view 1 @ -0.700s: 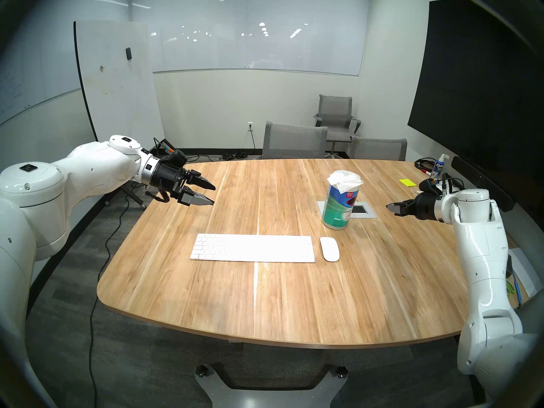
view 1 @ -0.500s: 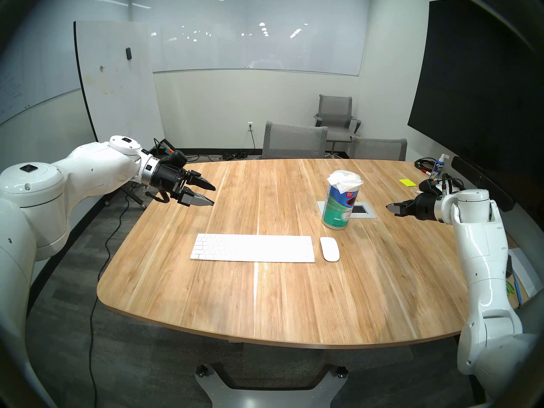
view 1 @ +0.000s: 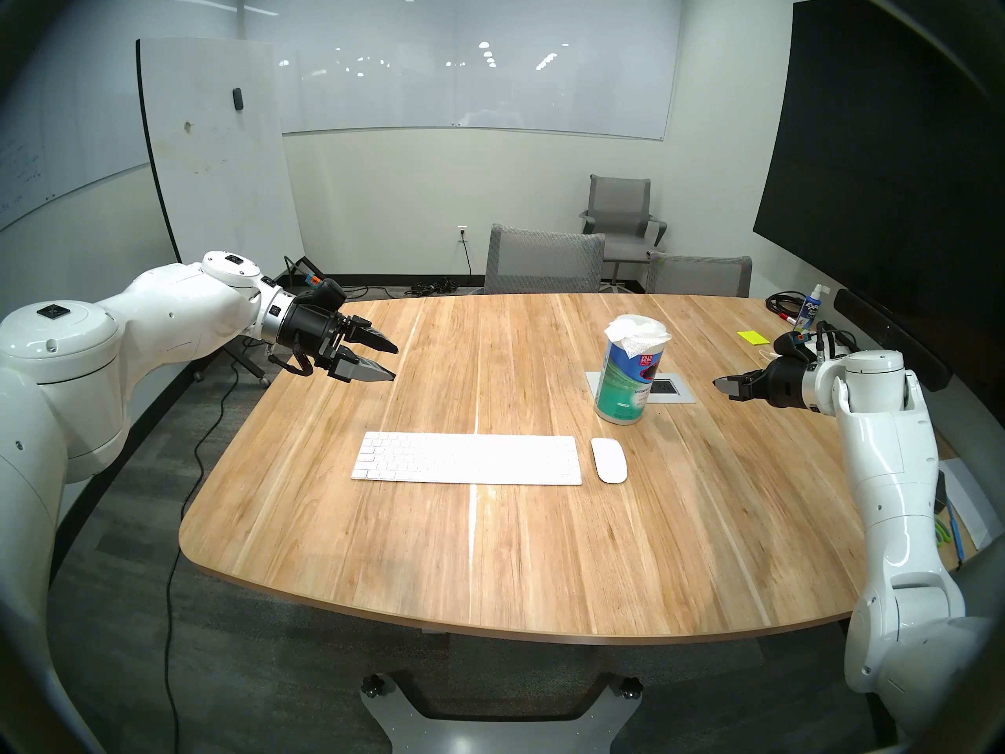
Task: Wipe the keyboards and mice with a disinfecting wipe, then set the wipe down
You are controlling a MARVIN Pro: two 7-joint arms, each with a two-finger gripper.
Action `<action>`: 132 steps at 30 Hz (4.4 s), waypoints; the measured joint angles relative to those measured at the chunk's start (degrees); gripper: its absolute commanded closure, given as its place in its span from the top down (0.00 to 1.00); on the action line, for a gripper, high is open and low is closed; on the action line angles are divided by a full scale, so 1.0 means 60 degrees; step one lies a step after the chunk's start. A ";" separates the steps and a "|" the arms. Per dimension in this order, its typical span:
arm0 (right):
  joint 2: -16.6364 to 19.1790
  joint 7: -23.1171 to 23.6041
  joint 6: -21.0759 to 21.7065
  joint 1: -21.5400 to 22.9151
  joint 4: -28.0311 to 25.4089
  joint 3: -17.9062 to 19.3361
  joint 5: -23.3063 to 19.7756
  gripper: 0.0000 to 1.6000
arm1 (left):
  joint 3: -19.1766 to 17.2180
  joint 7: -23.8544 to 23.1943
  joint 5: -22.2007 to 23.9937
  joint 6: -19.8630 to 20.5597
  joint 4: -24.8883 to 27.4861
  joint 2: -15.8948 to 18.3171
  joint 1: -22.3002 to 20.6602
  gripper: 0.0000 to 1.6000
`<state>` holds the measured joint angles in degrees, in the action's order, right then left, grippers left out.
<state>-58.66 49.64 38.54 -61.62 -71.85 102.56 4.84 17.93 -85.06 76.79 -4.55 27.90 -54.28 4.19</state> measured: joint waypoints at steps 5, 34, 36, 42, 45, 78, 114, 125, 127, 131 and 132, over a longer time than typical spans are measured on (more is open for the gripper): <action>0.0000 0.0000 0.0000 -0.0003 0.0001 0.0000 0.0000 1.00 | -0.0001 0.0000 -0.0004 0.0000 0.0000 0.0000 0.0002 1.00; 0.0063 0.0424 0.0341 0.0103 0.0135 -0.0245 -0.0048 1.00 | -0.0004 0.0000 -0.0011 0.0000 0.0001 0.0000 0.0008 1.00; 0.0078 0.0505 0.0428 0.0142 0.0158 -0.0269 -0.0064 1.00 | -0.0005 0.0000 -0.0012 0.0000 0.0001 0.0000 0.0008 1.00; 0.0114 0.0792 0.0922 0.0343 0.0260 -0.0280 -0.0150 1.00 | -0.0005 0.0000 -0.0012 -0.0001 0.0001 -0.0001 0.0008 1.00; 0.0123 0.0924 0.1221 0.0484 0.0337 -0.0286 -0.0191 1.00 | -0.0005 0.0000 -0.0013 -0.0001 0.0000 -0.0001 0.0009 1.00; -0.0661 -0.0056 0.2765 0.2505 0.0770 -0.1055 -0.0632 1.00 | -0.0006 0.0000 -0.0015 -0.0003 -0.0001 -0.0002 0.0013 1.00; -0.1483 -0.0930 0.2767 0.3707 0.1234 -0.1626 -0.0347 1.00 | -0.0006 0.0000 -0.0016 -0.0003 -0.0001 -0.0003 0.0014 1.00; -0.1870 -0.1515 0.2768 0.4064 0.2026 -0.1557 0.0006 1.00 | -0.0007 0.0000 -0.0016 -0.0003 -0.0001 -0.0003 0.0014 1.00; -0.1926 -0.1581 0.2768 0.4120 0.2129 -0.1520 0.0065 1.00 | -0.0007 0.0000 -0.0016 -0.0003 -0.0001 -0.0003 0.0014 1.00; -0.1991 -0.1649 0.2768 0.4199 0.2238 -0.1469 0.0155 1.00 | -0.0007 0.0000 -0.0016 -0.0004 -0.0001 -0.0004 0.0014 1.00; -0.2007 -0.1662 0.2768 0.4222 0.2256 -0.1454 0.0188 1.00 | -0.0007 0.0000 -0.0016 -0.0004 -0.0001 -0.0004 0.0014 1.00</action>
<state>-70.70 39.67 55.15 -36.29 -58.32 93.83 5.97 17.89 -85.06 76.70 -4.57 27.89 -54.30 4.28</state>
